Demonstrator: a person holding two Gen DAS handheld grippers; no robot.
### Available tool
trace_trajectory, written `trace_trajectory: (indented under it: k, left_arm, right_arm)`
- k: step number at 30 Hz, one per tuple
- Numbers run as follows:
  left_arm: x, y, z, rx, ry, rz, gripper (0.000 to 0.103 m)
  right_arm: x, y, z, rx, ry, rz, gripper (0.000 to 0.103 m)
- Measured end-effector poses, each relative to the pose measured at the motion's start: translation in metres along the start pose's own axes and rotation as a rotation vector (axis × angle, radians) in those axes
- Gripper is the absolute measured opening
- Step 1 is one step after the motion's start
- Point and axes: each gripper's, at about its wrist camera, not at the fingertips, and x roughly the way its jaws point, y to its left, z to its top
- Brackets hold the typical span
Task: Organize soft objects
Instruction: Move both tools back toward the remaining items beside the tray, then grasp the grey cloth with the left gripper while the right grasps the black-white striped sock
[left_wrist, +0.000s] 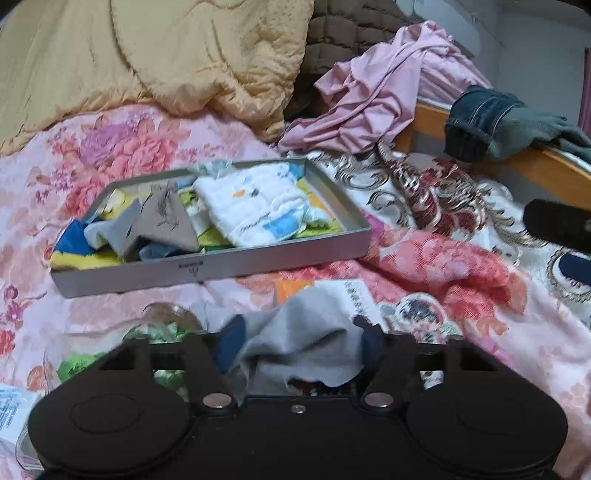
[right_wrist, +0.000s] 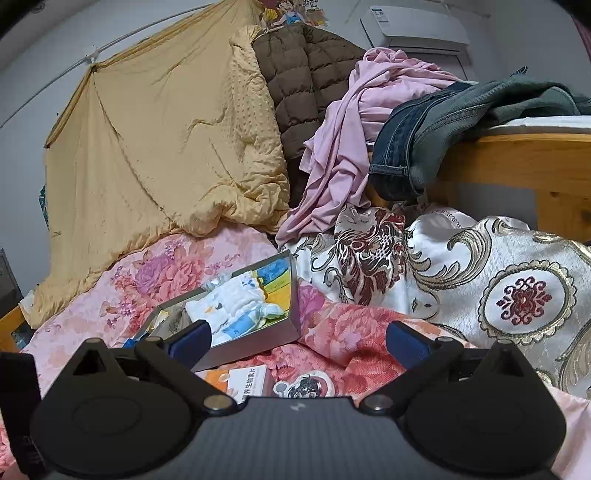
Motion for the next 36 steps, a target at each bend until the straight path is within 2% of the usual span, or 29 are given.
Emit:
trace_trajectory:
  k: [1, 2, 3, 4, 5, 13, 18, 25, 29, 31, 33, 36]
  left_arm:
    - [0.001, 0.002, -0.001, 0.0, 0.011, -0.001, 0.039]
    - [0.002, 0.004, -0.001, -0.003, 0.02, -0.003, 0.031]
    - [0.001, 0.006, -0.001, -0.011, 0.021, -0.011, 0.027]
    - [0.0, 0.009, -0.001, -0.02, 0.021, -0.014, 0.013]
    - [-0.003, 0.01, 0.001, -0.024, 0.019, -0.014, 0.007]
    - [-0.072, 0.033, 0.017, -0.135, -0.115, -0.015, 0.005]
    - [-0.118, 0.055, 0.022, -0.204, -0.181, 0.023, 0.005]
    - [-0.144, 0.073, 0.012, -0.23, -0.17, 0.068, 0.005]
    - [-0.151, 0.077, 0.007, -0.228, -0.161, 0.068, 0.005]
    - [-0.152, 0.077, 0.006, -0.224, -0.157, 0.07, 0.005]
    - [-0.153, 0.078, 0.004, -0.228, -0.154, 0.07, 0.005]
    - [-0.153, 0.078, 0.003, -0.233, -0.149, 0.071, 0.005]
  right_arm:
    - [0.0, 0.0, 0.0, 0.0, 0.003, 0.002, 0.103]
    - [0.0, 0.0, 0.0, 0.0, 0.005, 0.004, 0.103]
    - [0.0, 0.001, -0.001, -0.002, 0.006, 0.006, 0.103]
    - [0.0, 0.002, -0.001, -0.005, 0.007, 0.009, 0.103]
    - [0.0, 0.003, -0.001, -0.009, 0.01, 0.012, 0.103]
    - [0.005, 0.021, -0.016, -0.073, 0.084, 0.062, 0.103]
    - [0.015, 0.048, -0.038, -0.204, 0.18, 0.094, 0.103]
    - [0.027, 0.089, -0.069, -0.426, 0.235, 0.122, 0.103]
    - [0.029, 0.097, -0.077, -0.434, 0.241, 0.132, 0.102]
    - [0.031, 0.098, -0.08, -0.447, 0.249, 0.128, 0.098]
    - [0.034, 0.097, -0.083, -0.45, 0.267, 0.127, 0.088]
    - [0.037, 0.095, -0.084, -0.45, 0.27, 0.112, 0.081]
